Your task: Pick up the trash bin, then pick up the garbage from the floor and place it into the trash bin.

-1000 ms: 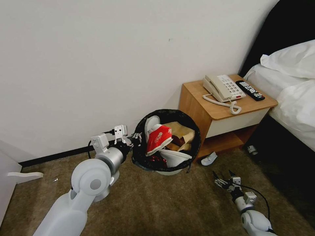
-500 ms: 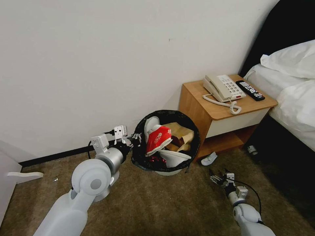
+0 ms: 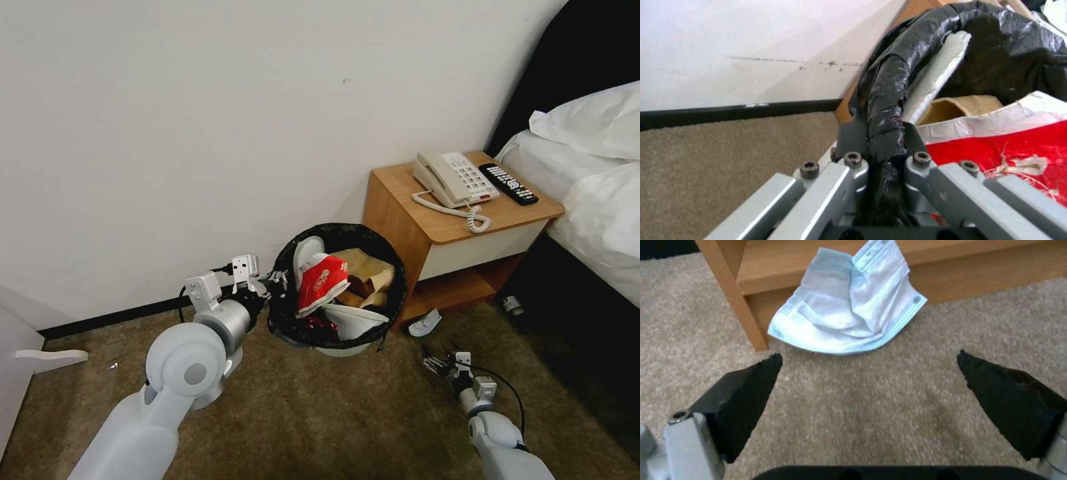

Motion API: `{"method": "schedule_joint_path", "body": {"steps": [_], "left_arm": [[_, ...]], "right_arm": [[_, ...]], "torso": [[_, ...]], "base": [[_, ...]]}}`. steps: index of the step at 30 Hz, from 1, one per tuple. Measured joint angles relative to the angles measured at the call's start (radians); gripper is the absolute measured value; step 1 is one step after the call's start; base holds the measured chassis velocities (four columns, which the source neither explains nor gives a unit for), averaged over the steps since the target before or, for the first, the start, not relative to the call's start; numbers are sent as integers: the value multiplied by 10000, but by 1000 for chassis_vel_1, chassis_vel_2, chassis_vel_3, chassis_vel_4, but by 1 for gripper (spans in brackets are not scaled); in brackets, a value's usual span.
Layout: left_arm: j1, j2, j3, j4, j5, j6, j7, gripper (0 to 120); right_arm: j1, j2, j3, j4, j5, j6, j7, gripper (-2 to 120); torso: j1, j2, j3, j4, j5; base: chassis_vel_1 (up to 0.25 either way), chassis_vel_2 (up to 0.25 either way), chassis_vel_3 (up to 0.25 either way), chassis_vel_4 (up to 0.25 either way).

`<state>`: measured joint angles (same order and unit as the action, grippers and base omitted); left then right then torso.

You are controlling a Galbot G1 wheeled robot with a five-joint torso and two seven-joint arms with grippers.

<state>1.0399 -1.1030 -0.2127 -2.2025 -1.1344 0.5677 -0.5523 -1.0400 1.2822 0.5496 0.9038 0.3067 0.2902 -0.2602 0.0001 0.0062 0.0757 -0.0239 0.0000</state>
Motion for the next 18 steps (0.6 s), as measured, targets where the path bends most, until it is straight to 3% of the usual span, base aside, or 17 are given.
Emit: {"method": "schedule_joint_path", "body": {"steps": [18], "left_arm": [[89, -26, -1, 6, 80, -16, 37, 4]], "right_arm": [[427, 247, -154, -358, -237, 15, 18, 100]], "torso": [[0, 0, 0, 0, 0]], "base": [[0, 0, 0, 0]]}}
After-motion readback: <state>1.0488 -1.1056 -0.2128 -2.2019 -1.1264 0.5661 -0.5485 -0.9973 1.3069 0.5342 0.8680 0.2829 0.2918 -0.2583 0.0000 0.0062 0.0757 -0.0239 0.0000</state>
